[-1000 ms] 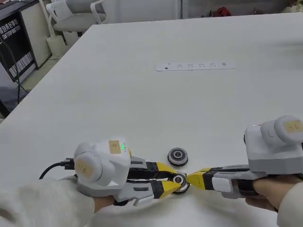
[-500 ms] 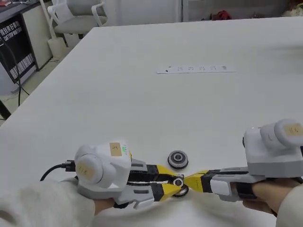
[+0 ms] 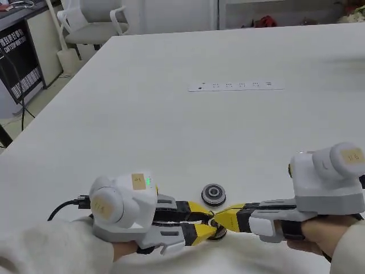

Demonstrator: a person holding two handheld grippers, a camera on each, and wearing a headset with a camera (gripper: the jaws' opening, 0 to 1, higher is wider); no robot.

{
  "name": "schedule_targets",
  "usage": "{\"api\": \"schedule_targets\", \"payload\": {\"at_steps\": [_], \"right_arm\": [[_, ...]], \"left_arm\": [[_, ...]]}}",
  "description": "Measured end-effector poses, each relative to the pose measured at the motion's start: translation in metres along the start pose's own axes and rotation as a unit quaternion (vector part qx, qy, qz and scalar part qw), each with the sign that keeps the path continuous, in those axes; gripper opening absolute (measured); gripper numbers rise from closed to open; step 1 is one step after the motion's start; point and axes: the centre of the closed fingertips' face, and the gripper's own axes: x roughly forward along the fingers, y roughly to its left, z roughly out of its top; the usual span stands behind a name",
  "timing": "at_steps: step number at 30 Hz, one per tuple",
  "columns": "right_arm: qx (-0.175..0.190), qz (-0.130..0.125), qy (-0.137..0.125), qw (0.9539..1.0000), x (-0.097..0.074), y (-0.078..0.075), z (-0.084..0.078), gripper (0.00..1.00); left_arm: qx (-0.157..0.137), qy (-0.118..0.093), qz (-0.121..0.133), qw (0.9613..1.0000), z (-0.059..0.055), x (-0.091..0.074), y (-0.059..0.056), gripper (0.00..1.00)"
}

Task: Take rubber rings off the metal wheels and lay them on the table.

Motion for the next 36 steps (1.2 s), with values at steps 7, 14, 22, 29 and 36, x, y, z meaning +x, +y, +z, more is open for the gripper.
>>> {"api": "schedule_targets", "payload": {"at_steps": [7,14,22,29,36], "right_arm": [[0.007,-0.016,0.016,0.9997,-0.001,-0.009,-0.007,0.00],[0.018,-0.013,0.023,0.9995,-0.002,-0.011,-0.010,0.00],[-0.005,-0.007,0.032,0.9994,-0.008,-0.006,-0.012,0.00],[-0.018,-0.004,0.033,0.9993,-0.011,-0.002,-0.011,0.00],[-0.036,-0.002,0.035,0.9987,-0.014,0.006,-0.008,0.00]], "left_arm": [[-0.024,0.001,0.000,0.9997,0.000,0.000,0.002,0.14],[-0.069,0.004,0.003,0.9976,0.001,0.001,0.003,0.12],[-0.079,0.023,-0.004,0.9966,0.005,0.001,-0.004,0.18],[-0.055,0.035,-0.015,0.9978,0.004,0.002,-0.013,0.23],[-0.029,0.041,-0.026,0.9984,0.013,-0.008,-0.024,0.29]]}}
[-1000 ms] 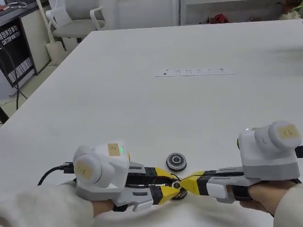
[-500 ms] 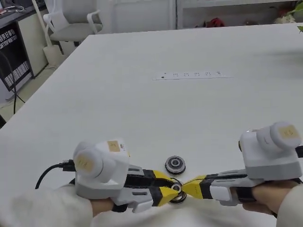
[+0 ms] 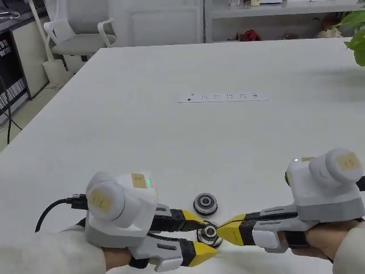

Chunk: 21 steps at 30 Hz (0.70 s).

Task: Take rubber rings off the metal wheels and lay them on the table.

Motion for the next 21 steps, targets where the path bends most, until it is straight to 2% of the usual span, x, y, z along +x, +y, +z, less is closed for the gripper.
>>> {"api": "schedule_targets", "payload": {"at_steps": [1,3,10,14,19,21], "right_arm": [[0.000,0.000,0.000,1.0000,-0.001,0.001,0.000,0.00],[0.002,0.000,-0.004,1.0000,-0.003,0.003,0.003,0.00],[0.002,-0.012,-0.009,0.9999,-0.013,0.008,0.007,0.00],[0.004,-0.021,-0.013,0.9997,-0.021,0.012,0.010,0.00],[0.008,-0.037,-0.027,0.9989,-0.035,0.005,0.018,0.00],[0.012,-0.041,-0.031,0.9986,-0.041,0.005,0.020,0.00]], "left_arm": [[0.008,-0.007,0.000,0.9999,0.005,-0.003,-0.001,0.30],[0.005,-0.015,0.004,0.9999,0.010,-0.007,0.000,0.32],[0.015,-0.026,0.020,0.9994,0.021,-0.019,0.003,0.44],[0.025,-0.042,0.028,0.9984,0.030,-0.027,0.007,0.51],[0.034,-0.050,0.041,0.9973,0.042,-0.034,0.009,0.54],[0.036,-0.057,0.045,0.9967,0.046,-0.038,0.006,0.57]]}}
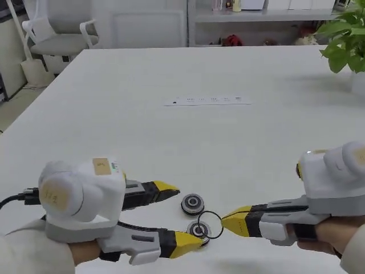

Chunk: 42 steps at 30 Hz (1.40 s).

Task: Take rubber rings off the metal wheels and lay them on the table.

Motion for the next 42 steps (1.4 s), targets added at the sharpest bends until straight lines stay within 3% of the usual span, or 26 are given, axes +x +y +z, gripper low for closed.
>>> {"api": "schedule_targets", "payload": {"at_steps": [8,13,18,22,26,32,35,42], "right_arm": [[0.012,-0.016,-0.020,0.9996,-0.016,0.002,0.011,0.00],[0.011,-0.025,-0.025,0.9993,-0.020,0.006,0.016,0.00],[0.010,-0.032,-0.027,0.9991,-0.025,0.010,0.020,0.00],[0.013,-0.030,-0.036,0.9988,-0.027,0.015,0.024,0.00],[0.012,-0.028,-0.038,0.9988,-0.027,0.019,0.027,0.00],[0.009,-0.027,-0.038,0.9989,-0.021,0.029,0.029,0.00],[0.007,-0.024,-0.039,0.9989,-0.018,0.033,0.031,0.00],[0.005,-0.022,-0.041,0.9989,-0.012,0.041,0.035,0.00]], "left_arm": [[-0.006,0.001,0.014,0.9999,0.001,-0.018,0.002,0.64],[0.002,-0.025,0.028,0.9993,0.012,-0.028,0.005,0.74],[-0.003,-0.031,0.031,0.9990,0.016,-0.035,0.003,0.82],[-0.015,-0.041,0.033,0.9985,0.023,-0.042,-0.002,0.94],[-0.014,-0.051,0.038,0.9979,0.028,-0.050,-0.001,0.96],[-0.027,-0.079,0.064,0.9944,0.037,-0.072,0.010,0.98],[-0.027,-0.083,0.074,0.9935,0.036,-0.082,0.016,0.98],[-0.042,-0.083,0.093,0.9913,0.020,-0.102,0.030,0.95]]}}
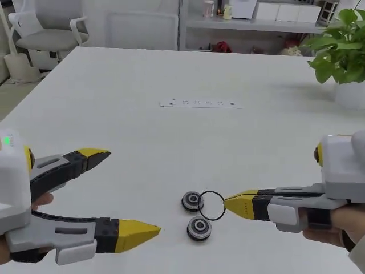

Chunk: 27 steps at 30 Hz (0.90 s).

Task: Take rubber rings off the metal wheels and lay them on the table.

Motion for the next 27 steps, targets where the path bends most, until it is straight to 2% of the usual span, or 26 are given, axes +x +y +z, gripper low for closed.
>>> {"api": "schedule_targets", "payload": {"at_steps": [4,10,17,22,27], "right_arm": [[-0.003,0.000,0.000,1.0000,0.005,0.004,0.002,0.00],[-0.013,0.000,0.003,0.9999,0.014,0.009,0.004,0.00],[-0.021,0.002,0.004,0.9998,0.023,0.012,0.007,0.00],[-0.021,0.005,0.009,0.9997,0.030,0.013,0.007,0.00],[-0.024,0.008,0.018,0.9995,0.041,0.011,0.005,0.00]], "left_arm": [[-0.016,-0.007,0.006,0.9998,-0.005,-0.005,0.007,0.97],[-0.006,0.013,-0.012,0.9998,-0.019,-0.001,0.000,1.00],[-0.017,0.003,-0.019,0.9997,-0.023,-0.002,0.001,1.00],[-0.022,0.015,-0.022,0.9994,-0.033,0.000,0.000,0.99],[-0.029,0.016,-0.031,0.9990,-0.037,0.001,-0.002,1.00]]}}
